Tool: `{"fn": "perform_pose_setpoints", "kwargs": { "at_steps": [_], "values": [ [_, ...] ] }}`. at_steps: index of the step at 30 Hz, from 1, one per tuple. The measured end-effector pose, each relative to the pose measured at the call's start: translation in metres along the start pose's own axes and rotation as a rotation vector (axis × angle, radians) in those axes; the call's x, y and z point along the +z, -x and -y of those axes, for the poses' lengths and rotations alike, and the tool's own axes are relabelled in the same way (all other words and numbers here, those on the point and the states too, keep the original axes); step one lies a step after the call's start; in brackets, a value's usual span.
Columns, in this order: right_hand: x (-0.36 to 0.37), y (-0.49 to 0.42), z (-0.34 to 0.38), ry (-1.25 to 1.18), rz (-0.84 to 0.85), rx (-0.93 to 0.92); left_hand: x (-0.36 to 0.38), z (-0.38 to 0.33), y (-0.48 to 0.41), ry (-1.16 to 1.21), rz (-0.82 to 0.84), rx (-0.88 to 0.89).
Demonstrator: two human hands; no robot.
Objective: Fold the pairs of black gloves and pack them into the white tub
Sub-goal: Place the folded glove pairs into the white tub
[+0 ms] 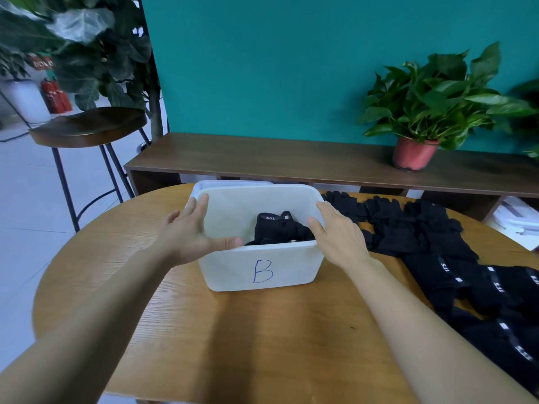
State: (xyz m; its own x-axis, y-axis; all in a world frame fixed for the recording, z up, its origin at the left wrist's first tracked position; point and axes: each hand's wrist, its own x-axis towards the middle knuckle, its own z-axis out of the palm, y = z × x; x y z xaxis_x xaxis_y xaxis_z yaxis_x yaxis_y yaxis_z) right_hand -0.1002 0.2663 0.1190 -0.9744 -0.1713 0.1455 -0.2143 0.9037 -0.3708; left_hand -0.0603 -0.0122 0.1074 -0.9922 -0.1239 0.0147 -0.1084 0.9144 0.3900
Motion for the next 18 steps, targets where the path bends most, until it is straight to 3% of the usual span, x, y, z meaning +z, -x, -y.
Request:
{"fn": "perform_pose_setpoints", "kwargs": {
  "at_steps": [8, 12, 18],
  "values": [
    [0.01, -0.008, -0.012, -0.045, -0.064, -0.002, 0.006, -0.008, 0.0, -0.17, -0.109, 0.087],
    [0.013, 0.002, -0.018, -0.094, -0.104, -0.045, 0.013, -0.042, 0.011, -0.164, -0.174, 0.225],
    [0.005, 0.041, -0.046, -0.165, -0.181, -0.004, 0.054, -0.108, 0.029, -0.02, -0.082, 0.559]
  ]
}}
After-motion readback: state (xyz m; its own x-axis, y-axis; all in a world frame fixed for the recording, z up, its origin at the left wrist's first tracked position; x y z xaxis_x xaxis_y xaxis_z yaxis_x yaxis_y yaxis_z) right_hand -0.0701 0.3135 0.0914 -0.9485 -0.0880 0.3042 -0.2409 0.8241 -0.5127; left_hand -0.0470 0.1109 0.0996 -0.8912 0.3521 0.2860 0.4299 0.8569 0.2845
